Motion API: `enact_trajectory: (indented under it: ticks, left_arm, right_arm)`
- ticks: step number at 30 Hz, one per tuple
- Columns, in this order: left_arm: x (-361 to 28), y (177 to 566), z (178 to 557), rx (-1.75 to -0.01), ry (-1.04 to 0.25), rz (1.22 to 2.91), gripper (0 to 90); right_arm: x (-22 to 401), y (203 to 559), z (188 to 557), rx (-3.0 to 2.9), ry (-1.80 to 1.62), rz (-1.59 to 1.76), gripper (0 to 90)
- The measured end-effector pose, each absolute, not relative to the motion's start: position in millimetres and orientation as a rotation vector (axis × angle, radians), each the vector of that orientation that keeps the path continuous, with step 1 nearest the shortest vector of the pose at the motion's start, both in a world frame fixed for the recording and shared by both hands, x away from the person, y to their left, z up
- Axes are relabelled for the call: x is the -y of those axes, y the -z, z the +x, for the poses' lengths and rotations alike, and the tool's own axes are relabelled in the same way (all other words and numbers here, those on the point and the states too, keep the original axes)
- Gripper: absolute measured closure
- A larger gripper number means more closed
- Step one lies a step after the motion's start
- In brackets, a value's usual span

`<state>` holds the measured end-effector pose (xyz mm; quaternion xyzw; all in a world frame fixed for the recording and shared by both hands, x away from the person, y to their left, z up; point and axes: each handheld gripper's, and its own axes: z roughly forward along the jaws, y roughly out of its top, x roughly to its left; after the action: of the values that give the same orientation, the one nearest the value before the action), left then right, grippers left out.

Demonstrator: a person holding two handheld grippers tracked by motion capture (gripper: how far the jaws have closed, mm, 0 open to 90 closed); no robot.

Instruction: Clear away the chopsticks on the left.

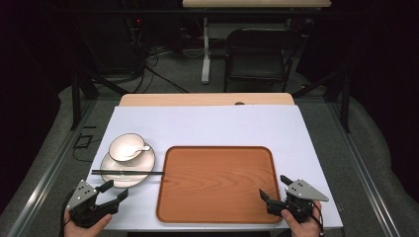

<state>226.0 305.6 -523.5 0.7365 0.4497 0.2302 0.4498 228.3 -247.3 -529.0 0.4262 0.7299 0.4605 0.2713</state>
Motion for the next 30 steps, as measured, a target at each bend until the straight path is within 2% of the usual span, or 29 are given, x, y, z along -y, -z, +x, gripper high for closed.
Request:
enact_trajectory:
  ticks: [5,8,14,18,26,30]
  left_arm:
    - [-306,521,226,-1.128,-0.652,1.841,38.1]
    - [-305,521,228,-1.142,-0.655,1.846,38.1]
    - [-307,520,228,-1.201,-0.588,1.837,34.8]
    - [-310,517,232,-1.253,-0.467,1.823,37.3]
    - [-310,508,235,-1.240,-0.532,1.876,33.6]
    - [-313,506,238,-1.229,-0.587,1.862,36.8]
  right_arm:
    - [250,529,226,-1.939,-1.245,1.160,14.8]
    - [248,529,225,-1.960,-1.225,1.151,14.9]
    - [247,527,220,-1.956,-1.210,1.129,14.9]
    - [248,528,222,-1.974,-1.196,1.140,14.8]
    - [250,528,220,-1.973,-1.193,1.146,14.8]
    - [249,528,220,-1.971,-1.194,1.139,14.8]
